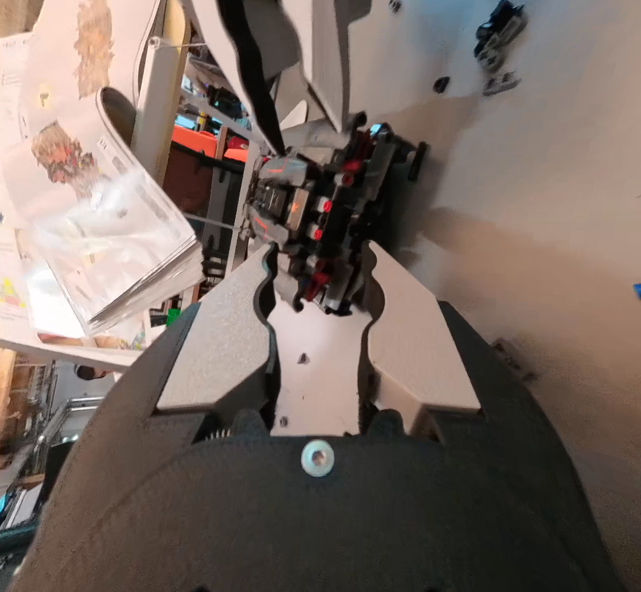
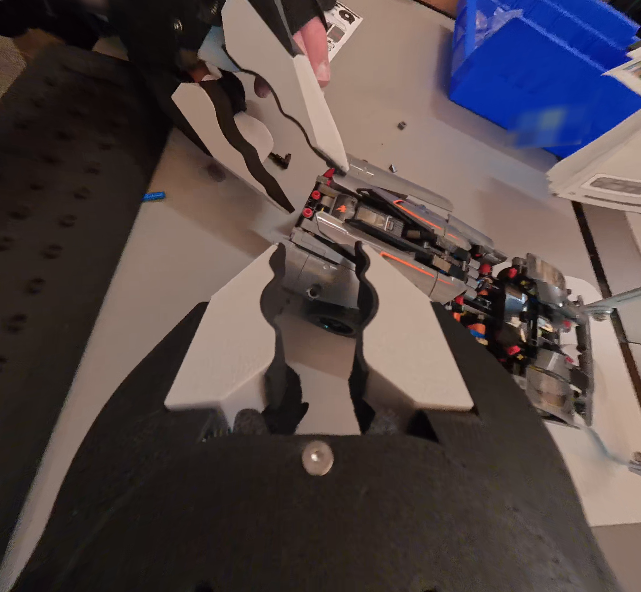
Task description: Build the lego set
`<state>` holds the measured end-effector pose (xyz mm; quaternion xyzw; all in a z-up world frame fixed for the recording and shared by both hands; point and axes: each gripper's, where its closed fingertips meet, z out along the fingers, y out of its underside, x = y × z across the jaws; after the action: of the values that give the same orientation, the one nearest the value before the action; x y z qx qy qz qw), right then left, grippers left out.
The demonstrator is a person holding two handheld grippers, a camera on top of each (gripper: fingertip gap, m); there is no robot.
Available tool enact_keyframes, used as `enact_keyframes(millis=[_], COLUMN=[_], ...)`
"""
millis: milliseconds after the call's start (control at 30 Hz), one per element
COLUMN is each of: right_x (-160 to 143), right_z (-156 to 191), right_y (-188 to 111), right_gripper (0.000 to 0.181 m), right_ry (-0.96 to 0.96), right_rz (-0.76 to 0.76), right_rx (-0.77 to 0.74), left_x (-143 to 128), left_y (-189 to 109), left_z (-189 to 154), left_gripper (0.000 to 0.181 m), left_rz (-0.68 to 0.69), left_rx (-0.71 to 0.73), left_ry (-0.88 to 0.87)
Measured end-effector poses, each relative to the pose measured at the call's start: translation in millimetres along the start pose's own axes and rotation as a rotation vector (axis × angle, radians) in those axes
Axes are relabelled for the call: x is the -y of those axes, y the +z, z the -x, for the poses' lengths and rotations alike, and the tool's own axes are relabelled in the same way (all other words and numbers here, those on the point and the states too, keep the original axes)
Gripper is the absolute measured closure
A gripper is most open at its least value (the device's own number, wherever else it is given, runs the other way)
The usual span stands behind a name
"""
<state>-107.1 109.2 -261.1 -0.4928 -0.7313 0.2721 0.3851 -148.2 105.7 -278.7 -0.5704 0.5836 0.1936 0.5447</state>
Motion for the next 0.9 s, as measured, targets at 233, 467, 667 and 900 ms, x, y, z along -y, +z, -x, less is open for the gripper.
enact_keyframes(millis=[233, 467, 667, 900], right_x=[2.4, 1.2, -16.5, -19.3], right_z=[-5.8, -25.4, -43.6, -34.1], right_y=[-6.2, -4.4, 1.8, 6.7], right_gripper=[0.141, 0.139, 0.162, 0.179], right_ry=[0.031, 0.077, 0.177, 0.176], right_rz=[-0.021, -0.048, -0.005, 0.028], right_rx=[-0.011, -0.093, -0.129, -0.101], left_x=[-3.9, -13.6, -16.1, -16.0], left_y=[5.6, 6.4, 14.2, 15.5], left_z=[2.5, 11.8, -1.9, -3.1], left_gripper=[0.136, 0.127, 0.131, 0.132], left_rz=[0.041, 0.044, 0.070, 0.074], left_rx=[0.017, -0.001, -0.058, -0.060], left_ry=[-0.004, -0.093, -0.065, -0.076])
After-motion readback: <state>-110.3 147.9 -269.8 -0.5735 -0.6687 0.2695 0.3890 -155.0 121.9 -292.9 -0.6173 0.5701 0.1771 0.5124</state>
